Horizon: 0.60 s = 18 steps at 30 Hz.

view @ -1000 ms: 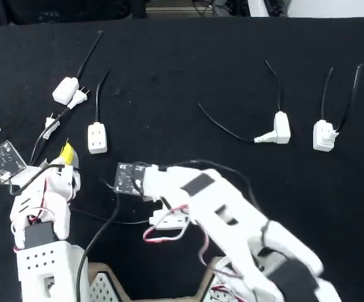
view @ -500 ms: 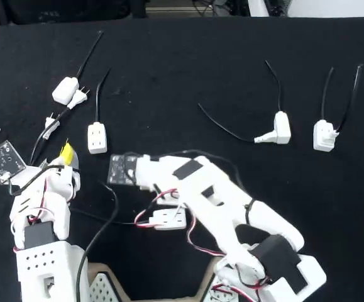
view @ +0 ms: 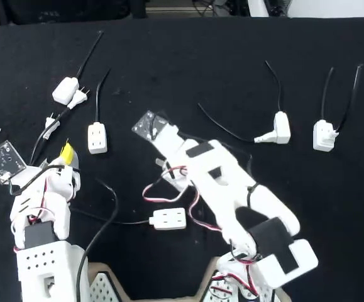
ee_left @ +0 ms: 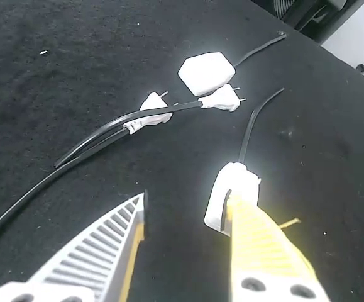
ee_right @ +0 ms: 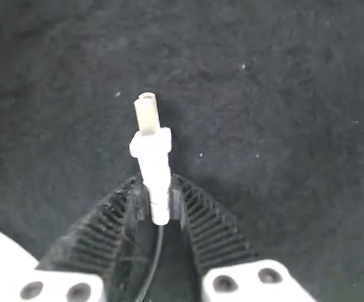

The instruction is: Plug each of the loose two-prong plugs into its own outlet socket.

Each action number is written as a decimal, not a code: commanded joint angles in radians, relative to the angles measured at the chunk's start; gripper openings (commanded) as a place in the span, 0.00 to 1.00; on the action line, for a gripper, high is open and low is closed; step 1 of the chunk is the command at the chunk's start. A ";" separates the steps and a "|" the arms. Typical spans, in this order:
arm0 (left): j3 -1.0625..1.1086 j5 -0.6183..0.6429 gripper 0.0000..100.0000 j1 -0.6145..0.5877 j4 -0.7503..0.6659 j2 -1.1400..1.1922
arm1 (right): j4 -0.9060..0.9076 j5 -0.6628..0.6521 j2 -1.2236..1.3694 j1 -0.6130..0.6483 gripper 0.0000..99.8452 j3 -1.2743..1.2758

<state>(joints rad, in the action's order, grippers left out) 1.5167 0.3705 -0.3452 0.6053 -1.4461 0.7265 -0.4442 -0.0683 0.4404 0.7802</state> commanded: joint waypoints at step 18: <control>-0.062 0.011 0.21 -0.005 0.002 -0.009 | 0.038 -0.018 0.143 0.021 0.11 -0.185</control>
<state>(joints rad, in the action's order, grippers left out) 1.5167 0.3705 -0.3452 0.6053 -1.4461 0.7910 -0.4488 0.0744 0.4480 0.6483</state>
